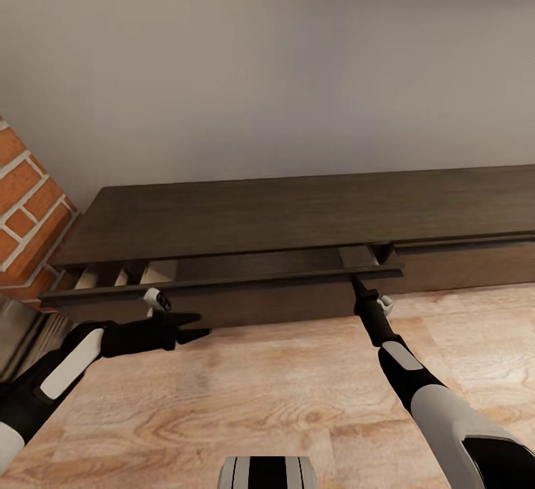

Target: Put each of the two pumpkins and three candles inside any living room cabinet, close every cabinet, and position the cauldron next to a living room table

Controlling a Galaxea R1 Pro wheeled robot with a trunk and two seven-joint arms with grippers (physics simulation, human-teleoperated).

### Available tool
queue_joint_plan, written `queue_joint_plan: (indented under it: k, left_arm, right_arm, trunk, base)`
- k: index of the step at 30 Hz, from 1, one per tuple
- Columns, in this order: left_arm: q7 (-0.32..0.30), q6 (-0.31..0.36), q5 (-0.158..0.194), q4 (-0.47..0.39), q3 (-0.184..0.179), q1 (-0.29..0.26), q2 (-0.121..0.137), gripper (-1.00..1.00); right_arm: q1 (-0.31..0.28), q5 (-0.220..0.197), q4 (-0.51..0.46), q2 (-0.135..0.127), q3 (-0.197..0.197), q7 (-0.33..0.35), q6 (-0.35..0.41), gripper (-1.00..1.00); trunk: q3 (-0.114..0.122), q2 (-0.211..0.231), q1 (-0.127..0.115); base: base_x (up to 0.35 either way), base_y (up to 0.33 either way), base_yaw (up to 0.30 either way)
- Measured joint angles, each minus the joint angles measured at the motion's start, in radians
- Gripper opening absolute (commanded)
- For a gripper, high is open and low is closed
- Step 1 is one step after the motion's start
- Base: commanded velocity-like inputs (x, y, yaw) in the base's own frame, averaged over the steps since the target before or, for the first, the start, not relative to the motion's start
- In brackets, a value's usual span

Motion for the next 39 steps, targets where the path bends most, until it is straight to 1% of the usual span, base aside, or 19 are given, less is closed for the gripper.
queue_joint_plan:
  k: [2,6,9,11,14,27,35,39]
  left_arm:
    - [0.001,0.0,0.001,-0.032,-0.006,0.001,-0.002,1.0]
    - [0.002,0.0,0.002,-0.046,-0.008,0.001,-0.002,1.0]
    - [0.002,0.0,0.008,-0.049,-0.008,0.001,-0.002,1.0]
    - [0.002,-0.001,0.018,-0.049,-0.007,0.002,-0.001,1.0]
    - [0.002,-0.002,0.022,-0.048,-0.008,0.002,-0.002,1.0]
    - [0.002,-0.002,0.024,-0.048,-0.007,0.002,-0.002,1.0]
    - [0.002,-0.003,0.025,-0.048,-0.007,0.002,-0.002,1.0]
    - [0.002,-0.003,0.025,-0.048,-0.006,0.002,-0.001,1.0]
  right_arm:
    - [0.0,0.0,0.0,0.0,0.0,0.0,0.001,-1.0]
    - [0.0,0.0,0.0,0.0,-0.001,0.0,0.001,-1.0]
    - [0.0,-0.002,0.0,0.0,-0.005,-0.001,0.002,-1.0]
    - [0.0,-0.003,0.0,0.0,-0.006,-0.001,0.002,-1.0]
    - [0.0,-0.004,0.0,0.0,-0.007,-0.002,0.002,-1.0]
    - [-0.001,-0.009,-0.001,-0.001,-0.018,-0.006,0.005,-1.0]
    - [0.0,-0.01,-0.001,-0.001,-0.02,-0.006,0.007,-1.0]
    - [-0.001,-0.012,0.0,-0.001,-0.023,-0.006,0.008,-1.0]
  trunk:
    - [0.0,0.0,0.0]
    - [0.0,0.0,0.0]
    - [0.0,0.0,0.001]
    - [0.0,0.0,0.0]
    - [0.0,0.0,0.0]
    - [0.0,0.0,0.0]
    - [0.0,0.0,0.0]
    - [0.0,0.0,0.0]
  base:
    - [0.0,0.0,0.0]
    - [-0.049,0.0,0.0]
    - [-0.234,0.0,0.0]
    - [-0.084,0.0,0.0]
    - [-0.077,0.0,0.0]
    - [-0.144,0.0,0.0]
    - [-0.029,0.0,0.0]
    - [-0.183,0.0,0.0]
